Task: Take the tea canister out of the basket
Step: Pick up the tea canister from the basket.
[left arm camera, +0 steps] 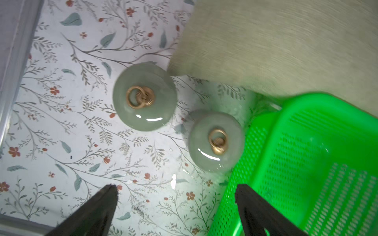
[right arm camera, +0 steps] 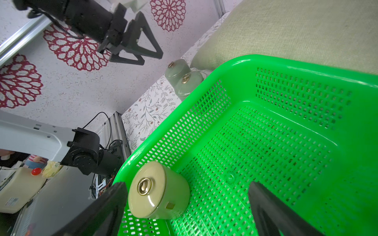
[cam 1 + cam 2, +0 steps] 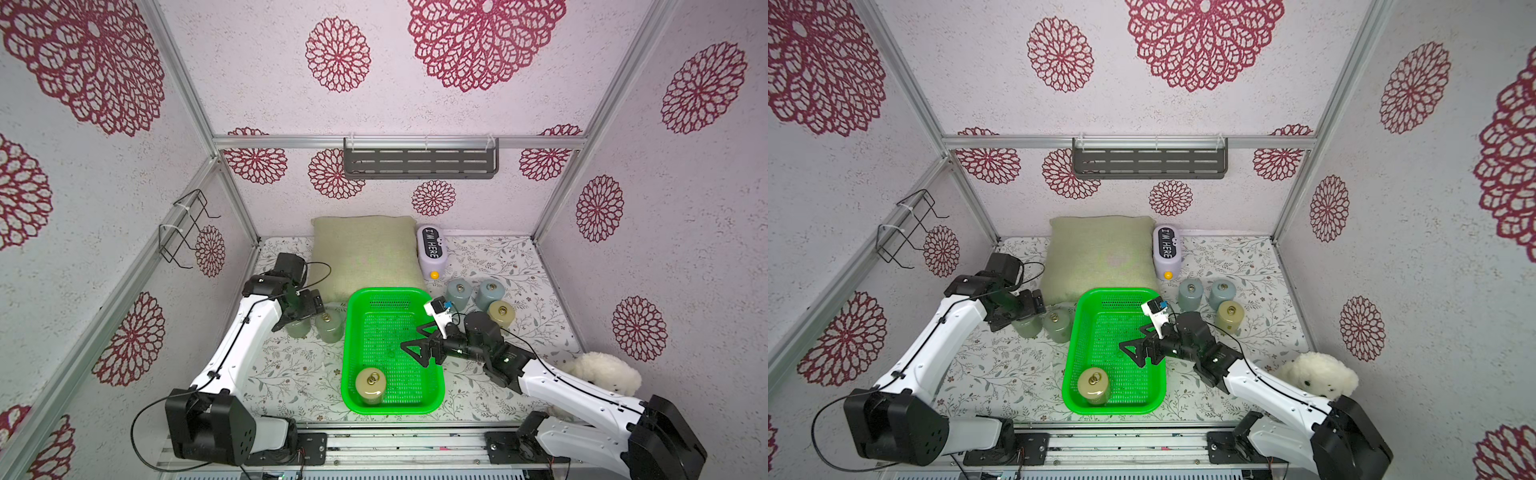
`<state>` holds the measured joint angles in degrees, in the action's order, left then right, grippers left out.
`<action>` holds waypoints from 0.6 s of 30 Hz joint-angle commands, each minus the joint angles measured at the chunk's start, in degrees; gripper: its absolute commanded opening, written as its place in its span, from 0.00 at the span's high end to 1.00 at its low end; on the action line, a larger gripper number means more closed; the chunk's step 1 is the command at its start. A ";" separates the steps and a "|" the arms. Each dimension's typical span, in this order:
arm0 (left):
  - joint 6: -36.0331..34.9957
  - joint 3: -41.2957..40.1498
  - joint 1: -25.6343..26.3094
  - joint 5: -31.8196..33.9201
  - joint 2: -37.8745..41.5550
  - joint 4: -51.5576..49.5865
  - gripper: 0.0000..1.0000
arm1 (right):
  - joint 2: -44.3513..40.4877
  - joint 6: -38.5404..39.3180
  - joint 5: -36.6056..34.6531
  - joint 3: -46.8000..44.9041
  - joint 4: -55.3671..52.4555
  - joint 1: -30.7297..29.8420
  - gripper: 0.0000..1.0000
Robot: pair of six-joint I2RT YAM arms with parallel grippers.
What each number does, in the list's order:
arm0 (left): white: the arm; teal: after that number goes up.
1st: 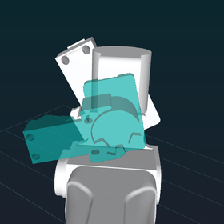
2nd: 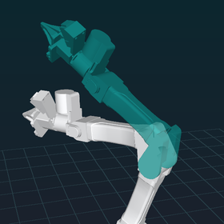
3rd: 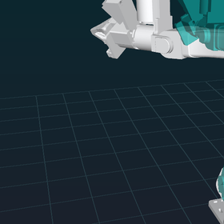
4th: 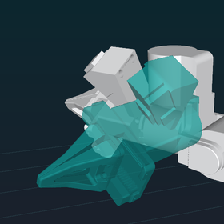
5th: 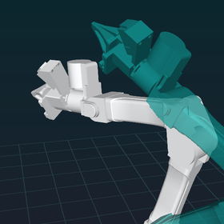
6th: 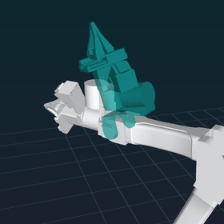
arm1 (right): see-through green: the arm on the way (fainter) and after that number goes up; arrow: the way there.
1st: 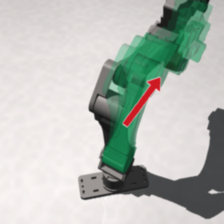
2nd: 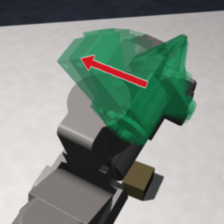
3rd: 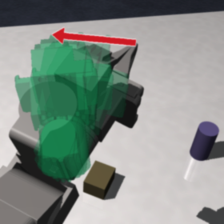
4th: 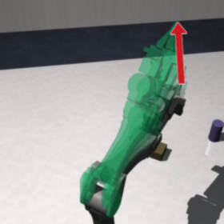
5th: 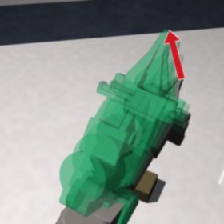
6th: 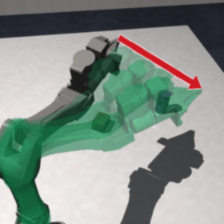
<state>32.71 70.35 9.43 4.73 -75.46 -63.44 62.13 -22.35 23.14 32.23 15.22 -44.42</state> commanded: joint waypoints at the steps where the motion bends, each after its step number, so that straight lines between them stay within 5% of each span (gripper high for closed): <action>1: 1.47 -2.49 3.48 -1.09 5.22 -2.21 0.03 | -2.41 0.54 -1.72 -0.38 -1.68 -0.20 0.01; 9: 3.89 -8.25 16.90 -6.53 13.39 -2.14 0.03 | -10.88 -2.47 -5.25 -3.86 -8.53 -0.22 0.01; 18: 8.93 -11.55 35.37 -2.70 11.29 -2.68 0.02 | -18.69 -4.19 -7.64 -4.82 -16.25 -0.31 0.01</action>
<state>39.20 59.07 40.99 0.78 -63.24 -65.71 45.08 -25.52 17.41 27.00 1.98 -44.42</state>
